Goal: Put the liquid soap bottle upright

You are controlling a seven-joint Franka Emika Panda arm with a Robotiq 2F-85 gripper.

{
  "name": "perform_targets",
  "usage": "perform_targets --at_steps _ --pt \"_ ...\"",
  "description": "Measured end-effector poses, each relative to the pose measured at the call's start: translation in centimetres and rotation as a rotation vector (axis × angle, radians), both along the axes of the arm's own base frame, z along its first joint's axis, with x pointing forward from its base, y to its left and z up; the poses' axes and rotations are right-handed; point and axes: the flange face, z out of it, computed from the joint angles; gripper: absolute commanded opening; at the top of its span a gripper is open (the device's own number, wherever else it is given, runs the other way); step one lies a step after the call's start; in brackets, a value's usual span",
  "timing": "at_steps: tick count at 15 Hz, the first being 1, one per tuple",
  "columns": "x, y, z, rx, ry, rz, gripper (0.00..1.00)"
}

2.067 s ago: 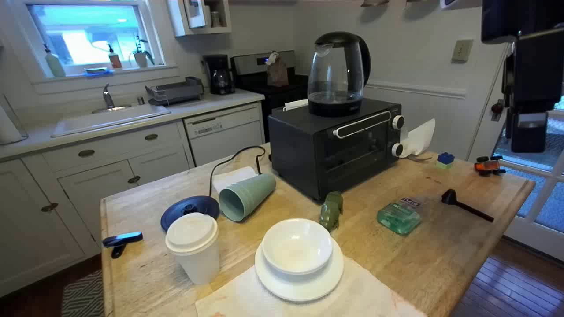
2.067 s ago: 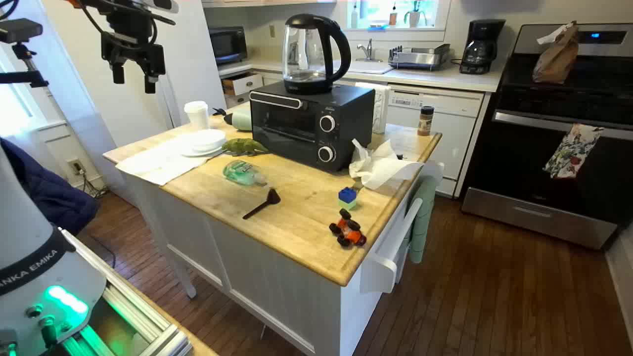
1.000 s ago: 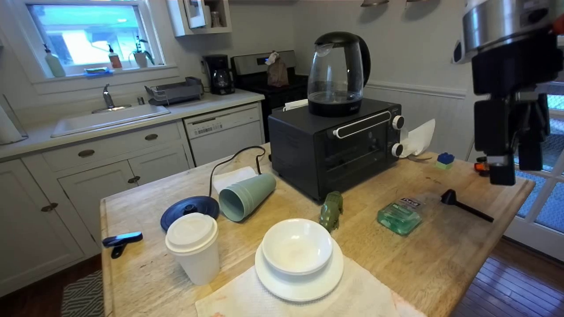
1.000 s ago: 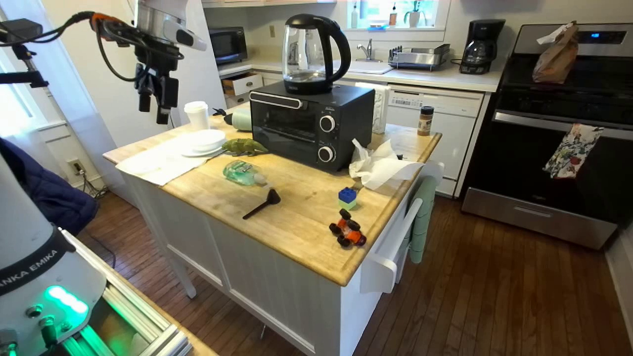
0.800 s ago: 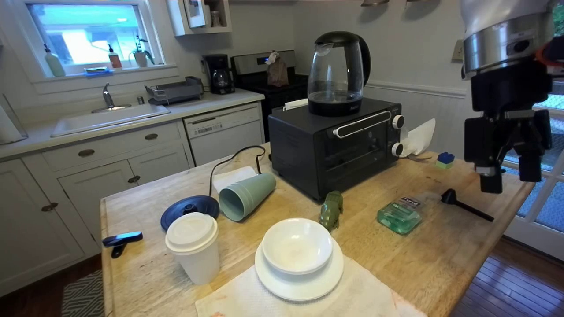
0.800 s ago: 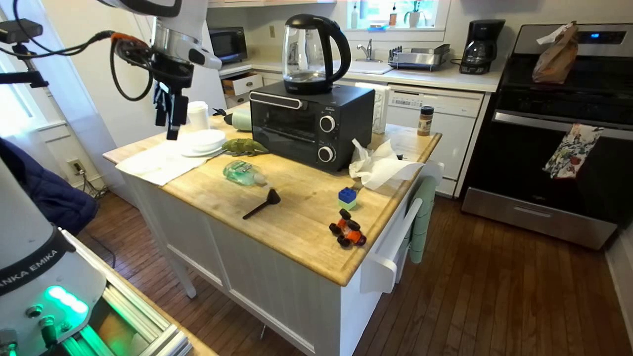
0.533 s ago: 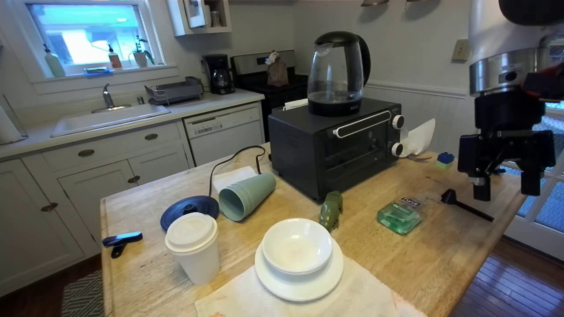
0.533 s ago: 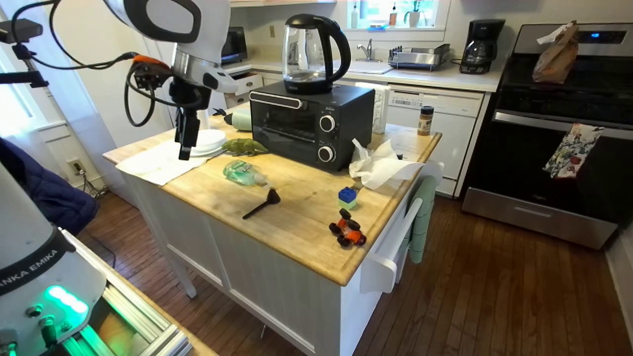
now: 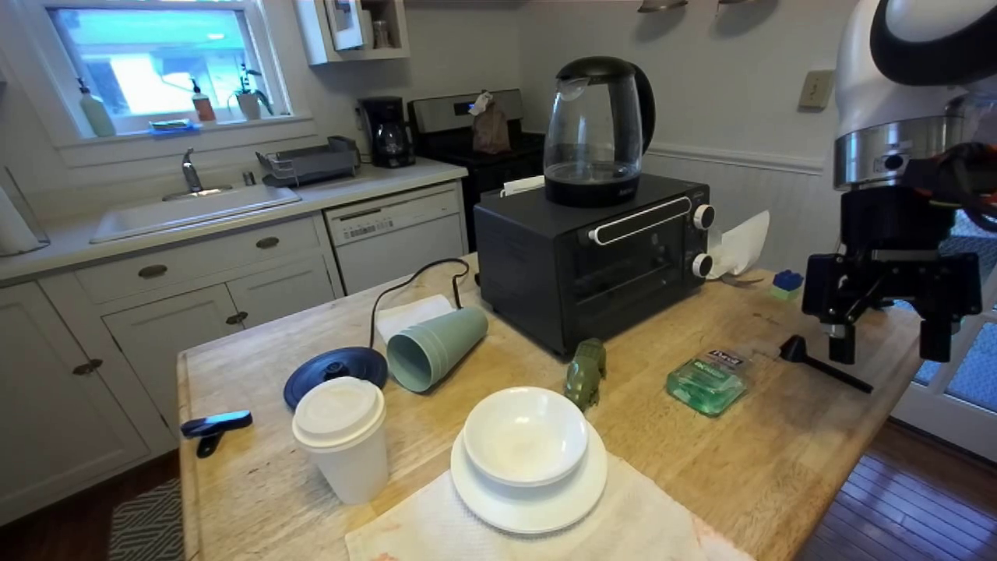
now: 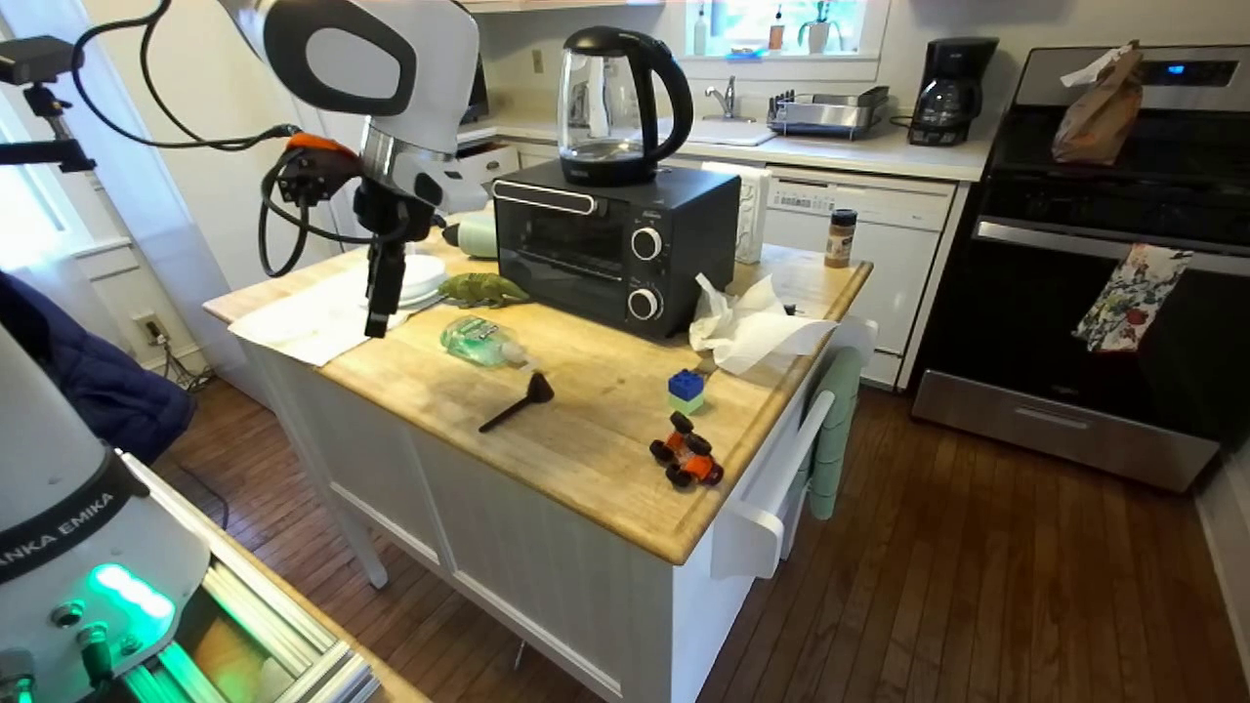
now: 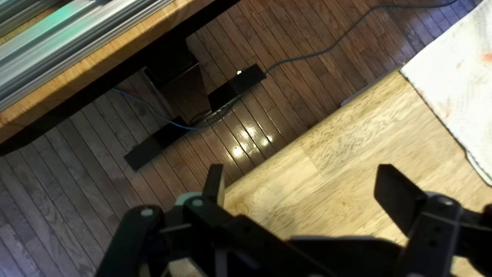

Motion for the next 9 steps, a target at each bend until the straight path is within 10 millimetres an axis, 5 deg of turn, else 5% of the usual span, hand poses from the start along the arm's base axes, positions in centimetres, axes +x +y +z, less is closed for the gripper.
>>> perform_targets --at_steps 4,9 --pt "0.2 -0.6 -0.1 -0.018 -0.004 -0.052 1.0" --pt "0.9 -4.6 -1.8 -0.014 -0.063 -0.306 1.0"
